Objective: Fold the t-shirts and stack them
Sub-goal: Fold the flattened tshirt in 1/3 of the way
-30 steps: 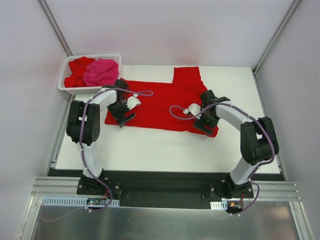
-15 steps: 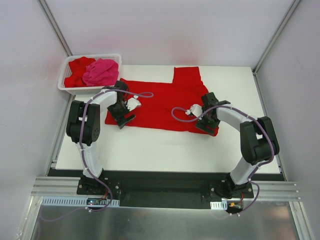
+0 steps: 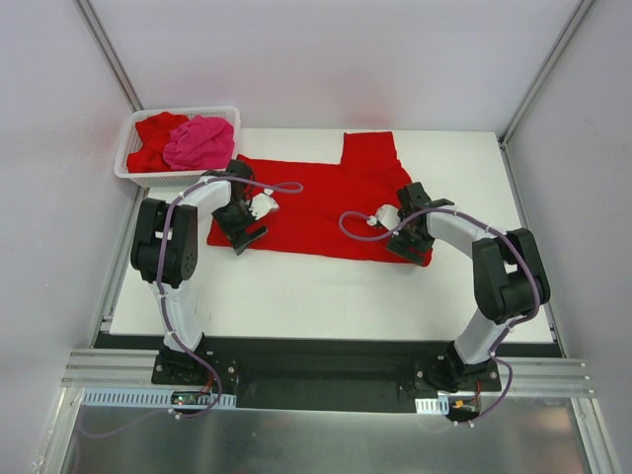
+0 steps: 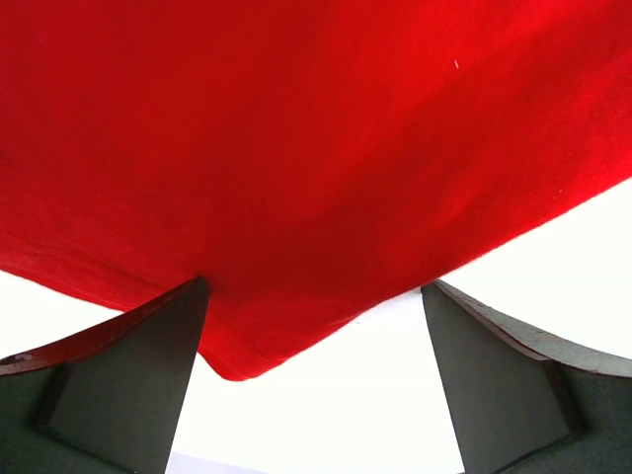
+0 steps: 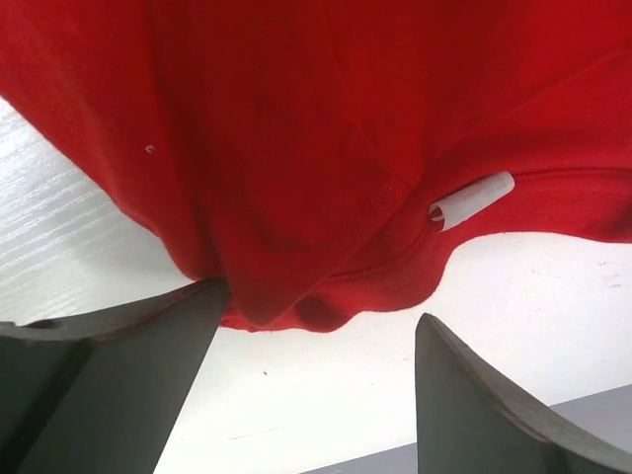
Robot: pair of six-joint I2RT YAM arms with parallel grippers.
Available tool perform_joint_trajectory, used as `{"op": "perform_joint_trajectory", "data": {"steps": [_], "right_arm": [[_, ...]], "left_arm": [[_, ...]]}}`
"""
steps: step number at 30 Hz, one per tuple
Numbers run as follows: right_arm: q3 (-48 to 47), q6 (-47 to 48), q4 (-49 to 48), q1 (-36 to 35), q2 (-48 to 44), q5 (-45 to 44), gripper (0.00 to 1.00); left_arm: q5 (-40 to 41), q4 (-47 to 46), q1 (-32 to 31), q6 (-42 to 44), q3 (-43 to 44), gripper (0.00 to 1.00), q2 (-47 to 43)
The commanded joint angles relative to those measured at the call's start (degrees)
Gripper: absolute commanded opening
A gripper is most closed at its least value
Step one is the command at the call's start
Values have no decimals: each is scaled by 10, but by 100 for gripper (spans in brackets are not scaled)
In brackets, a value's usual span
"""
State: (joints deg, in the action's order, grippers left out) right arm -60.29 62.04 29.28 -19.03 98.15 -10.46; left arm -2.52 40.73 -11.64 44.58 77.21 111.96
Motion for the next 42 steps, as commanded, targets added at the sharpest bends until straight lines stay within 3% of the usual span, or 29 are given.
{"op": "perform_joint_trajectory", "data": {"steps": [1,11,23,29,42], "right_arm": [[-3,0,8,4,5,-14,81],[12,34,3,26,13,-33,81],[-105,-13,158,26,-32,22,84],[-103,-25,102,26,-46,34,85],[-97,-39,-11,21,48,16,85]], "left_arm": [[-1,6,2,18,-38,91,13],[11,6,16,29,-69,91,-14],[23,11,18,27,-57,92,-39],[23,15,17,24,-23,92,-58],[39,12,18,4,145,92,39]]}}
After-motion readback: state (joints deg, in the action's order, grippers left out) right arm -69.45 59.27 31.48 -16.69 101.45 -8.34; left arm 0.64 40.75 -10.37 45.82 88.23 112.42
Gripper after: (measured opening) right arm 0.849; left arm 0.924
